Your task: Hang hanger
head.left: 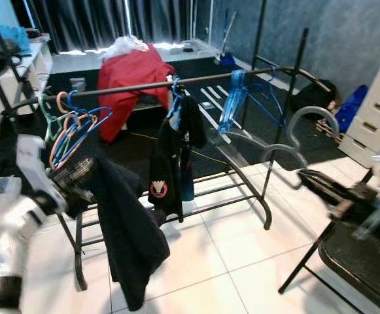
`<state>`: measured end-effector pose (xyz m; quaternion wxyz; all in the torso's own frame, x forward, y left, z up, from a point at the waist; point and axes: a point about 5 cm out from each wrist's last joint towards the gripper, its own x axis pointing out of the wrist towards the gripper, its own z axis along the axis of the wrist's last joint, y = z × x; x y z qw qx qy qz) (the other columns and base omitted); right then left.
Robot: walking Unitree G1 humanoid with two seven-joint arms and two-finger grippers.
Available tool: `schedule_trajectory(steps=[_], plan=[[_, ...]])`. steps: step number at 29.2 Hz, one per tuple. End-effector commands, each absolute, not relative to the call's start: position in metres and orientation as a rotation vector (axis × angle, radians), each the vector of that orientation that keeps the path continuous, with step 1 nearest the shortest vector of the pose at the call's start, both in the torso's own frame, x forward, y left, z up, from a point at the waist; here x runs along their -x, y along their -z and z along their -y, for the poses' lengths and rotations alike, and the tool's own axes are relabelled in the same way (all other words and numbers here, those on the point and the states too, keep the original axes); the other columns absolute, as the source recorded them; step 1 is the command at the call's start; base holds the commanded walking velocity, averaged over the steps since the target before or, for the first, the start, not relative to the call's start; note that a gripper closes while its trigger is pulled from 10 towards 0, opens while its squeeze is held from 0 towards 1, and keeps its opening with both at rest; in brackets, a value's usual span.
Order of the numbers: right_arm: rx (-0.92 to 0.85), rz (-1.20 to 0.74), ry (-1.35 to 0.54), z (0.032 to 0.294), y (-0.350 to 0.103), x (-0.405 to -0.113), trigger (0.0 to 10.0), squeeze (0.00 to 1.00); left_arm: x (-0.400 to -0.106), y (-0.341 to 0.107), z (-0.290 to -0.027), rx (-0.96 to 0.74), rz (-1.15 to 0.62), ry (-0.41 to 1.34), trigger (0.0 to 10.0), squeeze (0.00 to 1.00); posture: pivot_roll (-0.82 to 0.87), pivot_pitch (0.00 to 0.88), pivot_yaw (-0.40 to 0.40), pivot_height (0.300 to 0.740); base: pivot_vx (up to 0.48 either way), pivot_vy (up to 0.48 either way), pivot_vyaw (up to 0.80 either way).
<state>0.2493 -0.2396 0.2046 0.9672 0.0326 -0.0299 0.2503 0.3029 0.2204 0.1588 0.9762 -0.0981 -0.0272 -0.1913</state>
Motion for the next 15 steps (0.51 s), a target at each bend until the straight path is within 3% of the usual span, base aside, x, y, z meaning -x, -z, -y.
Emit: schedule_trajectory(steps=[1, 2, 4, 6, 8, 15], plan=[[-0.101, -0.030, -0.477, 0.225, -0.172, -0.257, 10.0, 0.00, -0.293, -0.151, -0.203, 0.115, 0.022, 0.291, 10.0, 0.00, -0.10, 0.000, 0.019, 0.740, 0.000, 0.000, 0.77], [-0.101, -0.030, -0.477, 0.225, -0.172, -0.257, 10.0, 0.00, -0.293, -0.151, -0.203, 0.115, 0.022, 0.291, 10.0, 0.00, -0.10, 0.000, 0.019, 0.740, 0.000, 0.000, 0.77], [-0.111, -0.146, -0.494, 0.205, -0.133, -0.259, 10.0, 0.00, -0.280, -0.126, -0.201, 0.021, -0.055, 0.095, 10.0, 0.00, -0.08, 0.000, 0.010, 0.740, 0.000, 0.000, 0.77], [-0.111, -0.146, -0.494, 0.205, -0.133, -0.259, 10.0, 0.00, -0.280, -0.126, -0.201, 0.021, -0.055, 0.095, 10.0, 0.00, -0.08, 0.000, 0.010, 0.740, 0.000, 0.000, 0.77], [-0.081, -0.168, -0.530, 0.200, -0.127, -0.262, 10.0, 0.00, -0.278, -0.117, -0.210, 0.042, -0.069, -0.021, 10.0, 0.00, -0.09, 0.000, 0.001, 0.740, 0.000, 0.000, 0.78], [-0.078, -0.153, -0.533, 0.191, -0.126, -0.272, 10.0, 0.00, -0.287, -0.117, -0.205, 0.092, -0.053, -0.036, 10.0, 0.00, -0.05, 0.000, -0.017, 0.740, 0.000, 0.000, 0.78]])
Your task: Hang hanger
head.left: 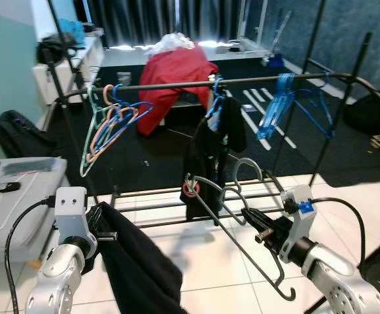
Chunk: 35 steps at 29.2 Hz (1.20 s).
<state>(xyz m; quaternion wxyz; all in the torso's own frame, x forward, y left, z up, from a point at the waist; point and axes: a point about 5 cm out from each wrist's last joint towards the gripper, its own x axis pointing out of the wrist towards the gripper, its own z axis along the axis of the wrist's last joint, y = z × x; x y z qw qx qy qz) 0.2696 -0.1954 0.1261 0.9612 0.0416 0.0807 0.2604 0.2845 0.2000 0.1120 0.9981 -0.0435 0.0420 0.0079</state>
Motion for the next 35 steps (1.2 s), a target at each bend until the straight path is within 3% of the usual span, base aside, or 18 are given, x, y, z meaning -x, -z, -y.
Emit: schedule_trajectory(steps=[1, 11, 17, 28, 35], plan=[[-0.084, -0.145, -0.541, 0.187, -0.126, -0.274, 10.0, 0.00, -0.288, -0.116, -0.209, 0.129, -0.055, -0.063, 10.0, 0.00, -0.04, 0.000, -0.020, 0.740, 0.000, 0.000, 0.78], [-0.025, -0.138, -0.569, 0.182, -0.125, -0.280, 10.0, 0.00, -0.282, -0.119, -0.221, 0.178, -0.048, -0.202, 10.0, 0.00, 0.01, 0.000, -0.071, 0.740, 0.000, 0.000, 0.78], [-0.039, -0.149, -0.563, 0.190, -0.124, -0.278, 10.0, 0.00, -0.284, -0.122, -0.220, 0.143, -0.046, -0.183, 10.0, 0.00, 0.01, 0.000, -0.075, 0.740, 0.000, 0.000, 0.78], [-0.071, -0.133, -0.578, 0.182, -0.123, -0.282, 10.0, 0.00, -0.290, -0.122, -0.218, 0.137, -0.072, -0.092, 10.0, 0.00, 0.02, 0.000, -0.061, 0.740, 0.000, 0.000, 0.78], [-0.077, -0.137, -0.492, 0.192, -0.120, -0.283, 10.0, 0.00, -0.290, -0.117, -0.213, 0.174, -0.113, -0.032, 10.0, 0.00, 0.02, 0.000, -0.060, 0.740, 0.000, 0.000, 0.78]])
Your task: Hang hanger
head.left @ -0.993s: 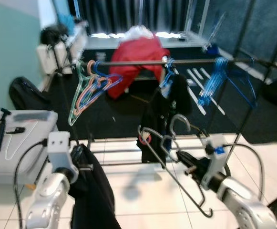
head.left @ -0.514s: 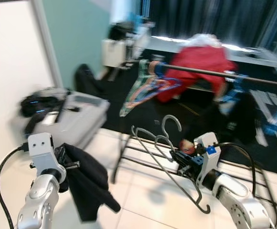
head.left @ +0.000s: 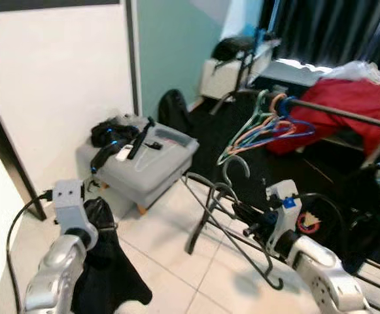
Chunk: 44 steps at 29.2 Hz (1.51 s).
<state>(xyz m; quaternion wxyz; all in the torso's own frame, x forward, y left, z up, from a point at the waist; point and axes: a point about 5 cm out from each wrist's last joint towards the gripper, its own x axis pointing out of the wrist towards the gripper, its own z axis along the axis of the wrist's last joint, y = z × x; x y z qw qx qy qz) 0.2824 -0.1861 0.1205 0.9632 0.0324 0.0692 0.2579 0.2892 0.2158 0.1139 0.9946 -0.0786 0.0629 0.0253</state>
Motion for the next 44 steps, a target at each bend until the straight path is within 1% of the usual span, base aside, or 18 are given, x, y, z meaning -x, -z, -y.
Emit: schedule_trajectory(steps=[1, 6, 12, 17, 22, 23, 25, 26, 27, 28, 29, 31, 34, 35, 38, 39, 42, 44], plan=[[-0.077, -0.137, -0.492, 0.192, -0.120, -0.283, 10.0, 0.00, -0.290, -0.117, -0.213, 0.174, -0.113, -0.032, 10.0, 0.00, 0.02, 0.000, -0.060, 0.740, 0.000, 0.000, 0.78], [-0.075, -0.140, -0.515, 0.188, -0.120, -0.286, 10.0, 0.00, -0.291, -0.118, -0.211, 0.128, -0.121, -0.018, 10.0, 0.00, 0.03, 0.000, -0.066, 0.740, 0.000, 0.000, 0.78], [-0.081, -0.146, -0.514, 0.189, -0.117, -0.290, 10.0, 0.00, -0.295, -0.115, -0.212, 0.149, -0.127, -0.021, 10.0, 0.00, 0.03, 0.000, -0.073, 0.740, 0.000, 0.000, 0.78], [-0.075, -0.141, -0.499, 0.191, -0.117, -0.293, 10.0, 0.00, -0.298, -0.117, -0.210, 0.130, -0.126, -0.012, 10.0, 0.00, 0.02, 0.000, -0.065, 0.740, 0.000, 0.000, 0.78], [-0.070, -0.131, -0.471, 0.195, -0.117, -0.292, 10.0, 0.00, -0.296, -0.119, -0.208, 0.164, -0.114, -0.018, 10.0, 0.00, 0.00, 0.000, -0.054, 0.740, 0.000, 0.000, 0.78], [-0.065, -0.130, -0.460, 0.196, -0.117, -0.282, 10.0, 0.00, -0.288, -0.118, -0.200, 0.145, -0.111, 0.026, 10.0, 0.00, -0.02, 0.000, -0.041, 0.740, 0.000, 0.000, 0.78], [-0.065, -0.130, -0.460, 0.196, -0.117, -0.282, 10.0, 0.00, -0.288, -0.118, -0.200, 0.145, -0.111, 0.026, 10.0, 0.00, -0.02, 0.000, -0.041, 0.740, 0.000, 0.000, 0.78], [-0.047, -0.133, -0.460, 0.195, -0.115, -0.269, 10.0, 0.00, -0.280, -0.117, -0.192, 0.147, -0.110, 0.060, 10.0, 0.00, -0.03, 0.000, -0.036, 0.740, 0.000, 0.000, 0.78], [-0.047, -0.133, -0.460, 0.195, -0.115, -0.269, 10.0, 0.00, -0.280, -0.117, -0.192, 0.147, -0.110, 0.060, 10.0, 0.00, -0.03, 0.000, -0.036, 0.740, 0.000, 0.000, 0.78], [-0.066, -0.119, -0.435, 0.189, -0.116, -0.248, 10.0, 0.00, -0.258, -0.107, -0.178, 0.180, -0.130, 0.106, 10.0, 0.00, -0.04, 0.000, -0.032, 0.740, 0.000, 0.000, 0.78], [-0.077, -0.111, -0.428, 0.186, -0.116, -0.243, 10.0, 0.00, -0.251, -0.103, -0.172, 0.196, -0.142, 0.114, 10.0, 0.00, -0.04, 0.000, -0.032, 0.740, 0.000, 0.000, 0.78], [-0.097, -0.099, -0.422, 0.184, -0.117, -0.242, 10.0, 0.00, -0.248, -0.100, -0.169, 0.188, -0.146, 0.117, 10.0, 0.00, -0.02, 0.000, -0.040, 0.740, 0.000, 0.000, 0.78], [-0.164, -0.052, -0.426, 0.180, -0.125, -0.252, 10.0, 0.00, -0.254, -0.099, -0.167, 0.180, -0.134, 0.118, 10.0, 0.00, -0.01, 0.000, -0.046, 0.740, 0.000, 0.000, 0.78], [-0.156, -0.052, -0.449, 0.176, -0.125, -0.260, 10.0, 0.00, -0.259, -0.099, -0.168, 0.169, -0.125, 0.109, 10.0, 0.00, 0.01, 0.000, -0.067, 0.740, 0.000, 0.000, 0.78], [-0.114, -0.075, -0.491, 0.168, -0.118, -0.267, 10.0, 0.00, -0.262, -0.099, -0.170, 0.119, -0.115, 0.107, 10.0, 0.00, 0.03, 0.000, -0.080, 0.740, 0.000, 0.000, 0.78], [-0.091, -0.092, -0.507, 0.166, -0.114, -0.268, 10.0, 0.00, -0.260, -0.096, -0.175, 0.141, -0.124, 0.093, 10.0, 0.00, 0.05, 0.000, -0.087, 0.740, 0.000, 0.000, 0.78], [-0.110, -0.104, -0.509, 0.170, -0.112, -0.267, 10.0, 0.00, -0.255, -0.094, -0.179, 0.209, -0.142, 0.070, 10.0, 0.00, 0.06, 0.000, -0.090, 0.740, 0.000, 0.000, 0.78], [-0.142, -0.119, -0.505, 0.172, -0.111, -0.265, 10.0, 0.00, -0.254, -0.097, -0.173, 0.217, -0.129, 0.113, 10.0, 0.00, 0.05, 0.000, -0.086, 0.740, 0.000, 0.000, 0.78]])
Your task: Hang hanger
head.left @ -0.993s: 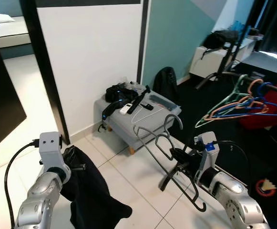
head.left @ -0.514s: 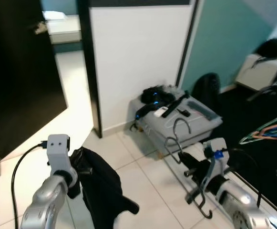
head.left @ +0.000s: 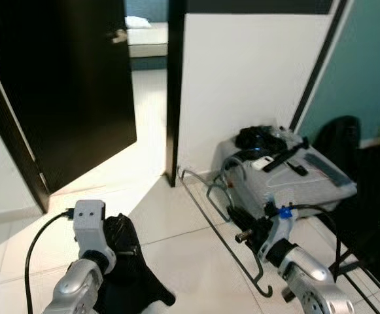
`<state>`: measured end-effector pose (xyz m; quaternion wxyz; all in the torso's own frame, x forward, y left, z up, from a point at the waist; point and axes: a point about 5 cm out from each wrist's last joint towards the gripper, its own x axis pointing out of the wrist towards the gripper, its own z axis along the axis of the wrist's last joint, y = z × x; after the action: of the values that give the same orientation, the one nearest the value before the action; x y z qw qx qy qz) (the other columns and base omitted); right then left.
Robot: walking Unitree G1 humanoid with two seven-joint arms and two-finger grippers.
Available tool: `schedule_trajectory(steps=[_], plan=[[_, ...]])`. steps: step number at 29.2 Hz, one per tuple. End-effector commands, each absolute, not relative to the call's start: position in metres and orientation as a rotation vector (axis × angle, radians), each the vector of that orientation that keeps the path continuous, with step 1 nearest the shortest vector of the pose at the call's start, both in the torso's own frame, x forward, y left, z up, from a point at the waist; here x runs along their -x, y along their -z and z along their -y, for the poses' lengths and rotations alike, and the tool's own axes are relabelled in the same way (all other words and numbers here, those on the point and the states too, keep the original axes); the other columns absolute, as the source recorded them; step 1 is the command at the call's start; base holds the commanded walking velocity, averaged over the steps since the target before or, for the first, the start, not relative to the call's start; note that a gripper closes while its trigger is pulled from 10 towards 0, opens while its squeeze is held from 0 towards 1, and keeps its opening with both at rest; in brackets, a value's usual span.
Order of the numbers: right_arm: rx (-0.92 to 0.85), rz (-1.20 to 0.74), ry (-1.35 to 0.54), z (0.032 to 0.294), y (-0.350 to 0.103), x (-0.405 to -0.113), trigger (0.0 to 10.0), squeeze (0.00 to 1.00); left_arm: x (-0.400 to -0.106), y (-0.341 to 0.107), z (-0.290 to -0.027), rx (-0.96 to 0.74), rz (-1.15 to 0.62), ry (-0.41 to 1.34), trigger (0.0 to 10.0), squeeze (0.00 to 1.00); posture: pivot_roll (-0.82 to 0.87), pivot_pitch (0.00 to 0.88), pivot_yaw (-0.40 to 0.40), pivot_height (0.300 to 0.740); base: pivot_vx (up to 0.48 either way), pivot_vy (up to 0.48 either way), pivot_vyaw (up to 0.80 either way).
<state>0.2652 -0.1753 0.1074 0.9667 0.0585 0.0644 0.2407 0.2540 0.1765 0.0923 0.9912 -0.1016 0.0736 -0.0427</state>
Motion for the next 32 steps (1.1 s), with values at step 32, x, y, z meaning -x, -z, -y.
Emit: schedule_trajectory(steps=[32], plan=[[-0.206, -0.139, -0.513, 0.167, -0.110, -0.251, 10.0, 0.00, -0.274, -0.119, -0.196, 0.198, -0.074, 0.064, 10.0, 0.00, 0.03, 0.000, -0.047, 0.740, 0.000, 0.000, 0.78]])
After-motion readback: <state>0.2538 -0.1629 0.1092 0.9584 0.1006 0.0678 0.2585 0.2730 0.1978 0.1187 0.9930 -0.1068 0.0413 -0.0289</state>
